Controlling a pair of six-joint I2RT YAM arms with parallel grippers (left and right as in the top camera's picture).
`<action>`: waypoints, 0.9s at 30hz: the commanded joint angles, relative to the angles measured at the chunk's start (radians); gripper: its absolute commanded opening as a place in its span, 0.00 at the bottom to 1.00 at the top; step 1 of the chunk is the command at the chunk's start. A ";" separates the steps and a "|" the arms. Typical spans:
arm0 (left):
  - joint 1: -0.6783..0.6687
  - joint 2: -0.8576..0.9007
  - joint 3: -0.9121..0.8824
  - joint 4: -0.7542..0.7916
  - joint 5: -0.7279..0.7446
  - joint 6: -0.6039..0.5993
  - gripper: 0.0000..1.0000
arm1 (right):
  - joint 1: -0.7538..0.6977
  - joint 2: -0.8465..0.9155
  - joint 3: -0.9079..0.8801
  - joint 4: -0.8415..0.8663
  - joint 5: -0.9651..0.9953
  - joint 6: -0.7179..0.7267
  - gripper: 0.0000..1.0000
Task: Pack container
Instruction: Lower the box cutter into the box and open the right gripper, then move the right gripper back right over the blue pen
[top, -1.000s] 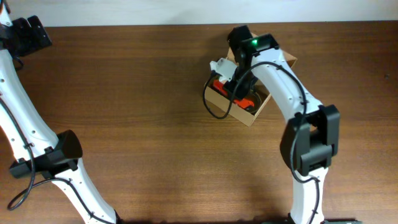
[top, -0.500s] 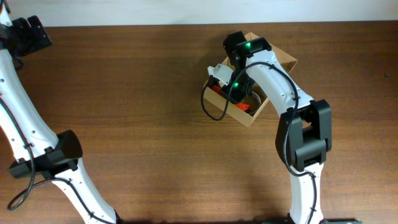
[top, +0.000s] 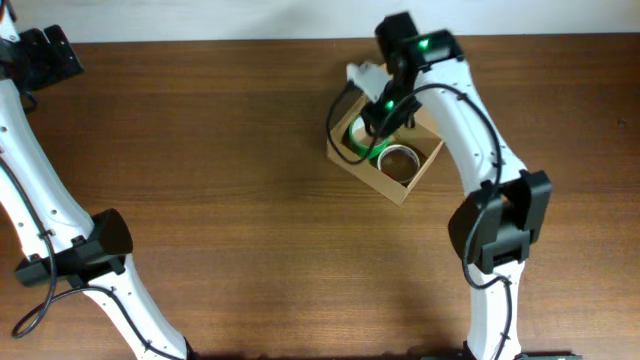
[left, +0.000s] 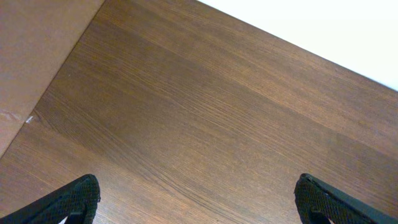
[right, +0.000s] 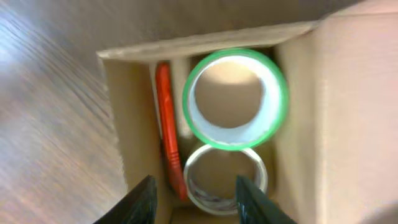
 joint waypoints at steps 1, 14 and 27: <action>0.005 -0.030 -0.003 0.000 0.006 0.009 1.00 | 0.000 -0.020 0.113 -0.052 -0.013 0.033 0.43; 0.004 -0.030 -0.003 0.000 0.006 0.009 1.00 | -0.124 -0.069 0.385 -0.216 0.194 0.419 0.42; 0.004 -0.030 -0.003 0.000 0.006 0.009 1.00 | -0.326 -0.639 0.041 -0.246 0.201 0.421 0.59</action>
